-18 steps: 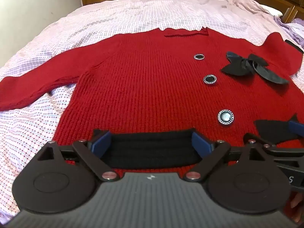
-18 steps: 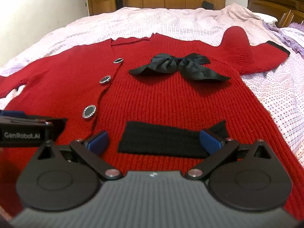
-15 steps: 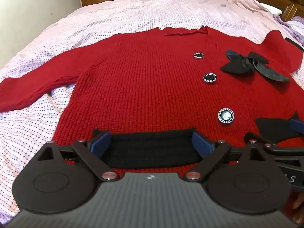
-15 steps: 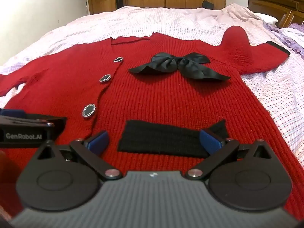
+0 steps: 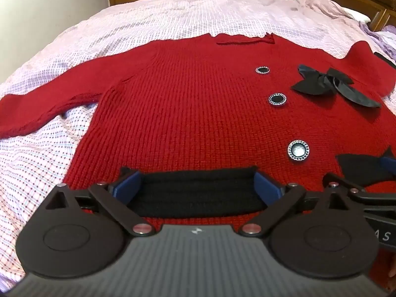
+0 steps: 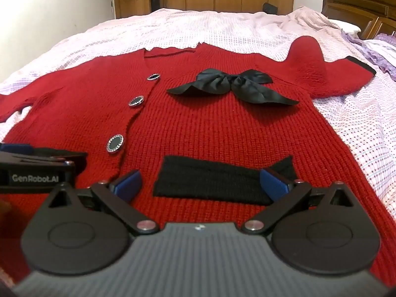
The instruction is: Fold small clothes
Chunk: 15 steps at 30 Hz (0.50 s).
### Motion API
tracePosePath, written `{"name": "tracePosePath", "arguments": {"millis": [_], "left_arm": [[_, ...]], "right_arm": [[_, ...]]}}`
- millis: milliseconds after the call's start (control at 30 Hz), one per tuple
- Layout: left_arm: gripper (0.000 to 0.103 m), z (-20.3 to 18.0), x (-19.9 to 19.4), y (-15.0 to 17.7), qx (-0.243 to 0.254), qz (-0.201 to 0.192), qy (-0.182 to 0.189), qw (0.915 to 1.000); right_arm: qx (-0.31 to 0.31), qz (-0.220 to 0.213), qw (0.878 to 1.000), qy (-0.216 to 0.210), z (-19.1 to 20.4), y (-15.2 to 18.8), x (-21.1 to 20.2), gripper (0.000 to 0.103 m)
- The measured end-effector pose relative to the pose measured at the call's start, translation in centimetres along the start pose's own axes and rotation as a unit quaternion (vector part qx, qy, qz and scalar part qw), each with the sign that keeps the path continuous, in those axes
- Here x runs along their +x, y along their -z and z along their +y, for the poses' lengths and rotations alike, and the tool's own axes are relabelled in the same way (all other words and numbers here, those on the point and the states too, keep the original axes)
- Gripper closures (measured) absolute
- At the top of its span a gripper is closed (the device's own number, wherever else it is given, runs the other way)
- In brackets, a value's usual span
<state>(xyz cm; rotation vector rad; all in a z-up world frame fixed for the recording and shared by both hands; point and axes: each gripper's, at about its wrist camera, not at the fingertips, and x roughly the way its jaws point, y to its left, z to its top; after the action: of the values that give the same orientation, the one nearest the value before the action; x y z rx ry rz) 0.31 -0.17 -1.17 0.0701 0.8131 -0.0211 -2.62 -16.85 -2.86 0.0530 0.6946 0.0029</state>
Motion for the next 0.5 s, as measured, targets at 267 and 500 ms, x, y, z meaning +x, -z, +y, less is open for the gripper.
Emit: {"name": "tracePosePath", "arguments": {"millis": [267,500], "left_arm": [[0.0,0.09,0.21,0.38,-0.007,-0.006,-0.001,1.0],[0.0,0.09,0.25,0.13,0.001,0.001,0.004,1.0]], "right_arm": [[0.001,0.001,1.0,0.001,0.02,0.02,-0.11,0.0],[0.002,0.006,1.0,0.009,0.22,-0.17,-0.38,0.0]]}}
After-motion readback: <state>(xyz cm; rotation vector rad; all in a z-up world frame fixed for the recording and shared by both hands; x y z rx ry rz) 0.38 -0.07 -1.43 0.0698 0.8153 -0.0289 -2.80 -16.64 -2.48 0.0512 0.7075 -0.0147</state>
